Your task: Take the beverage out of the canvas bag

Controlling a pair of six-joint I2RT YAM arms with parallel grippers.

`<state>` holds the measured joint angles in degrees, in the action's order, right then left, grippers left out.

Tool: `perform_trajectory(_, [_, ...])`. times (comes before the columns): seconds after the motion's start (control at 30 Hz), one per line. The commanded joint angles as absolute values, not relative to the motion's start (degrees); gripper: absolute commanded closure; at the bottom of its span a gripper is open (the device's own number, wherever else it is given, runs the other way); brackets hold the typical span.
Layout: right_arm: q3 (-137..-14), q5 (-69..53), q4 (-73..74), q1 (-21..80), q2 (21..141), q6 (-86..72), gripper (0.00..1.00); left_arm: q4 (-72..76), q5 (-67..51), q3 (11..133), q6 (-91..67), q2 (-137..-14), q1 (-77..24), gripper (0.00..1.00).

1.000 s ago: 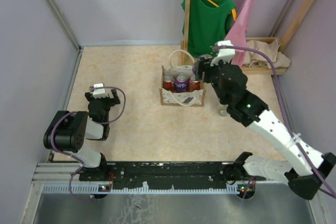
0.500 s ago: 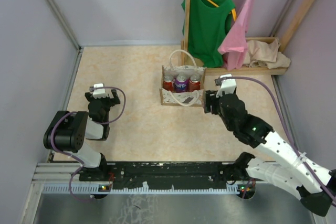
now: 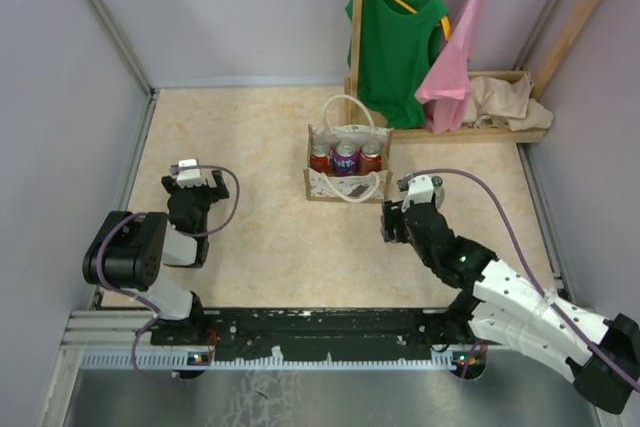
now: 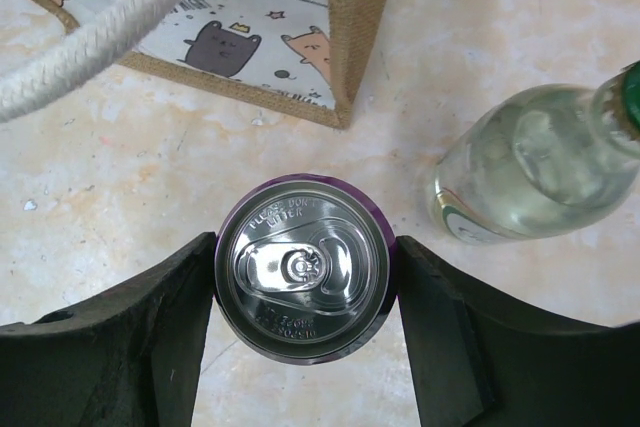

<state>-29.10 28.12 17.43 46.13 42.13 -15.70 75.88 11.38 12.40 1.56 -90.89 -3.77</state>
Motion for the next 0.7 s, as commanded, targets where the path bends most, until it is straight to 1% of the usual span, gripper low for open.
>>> perform_trajectory(0.0, [-27.62, 25.91, 3.79, 46.76, 41.94, -18.06, 1.00, 76.90, 11.56, 12.04, 1.85, -91.22, -3.84, 0.00])
perform_trajectory(0.33, [-25.74, 26.65, -2.85, 46.76, 47.50, -17.49, 1.00, 76.90, 11.60, 12.04, 1.85, -91.23, -3.85, 0.00])
perform_trajectory(0.63, [-24.92, 28.85, -2.98, 46.76, 48.63, -17.18, 1.00, 76.90, 11.57, 12.04, 1.82, -91.25, -3.86, 0.00])
perform_trajectory(0.67, [-24.93, 29.00, -2.94, 46.76, 48.75, -17.14, 0.95, 76.90, 11.60, 12.05, 1.84, -91.26, -3.84, 0.00])
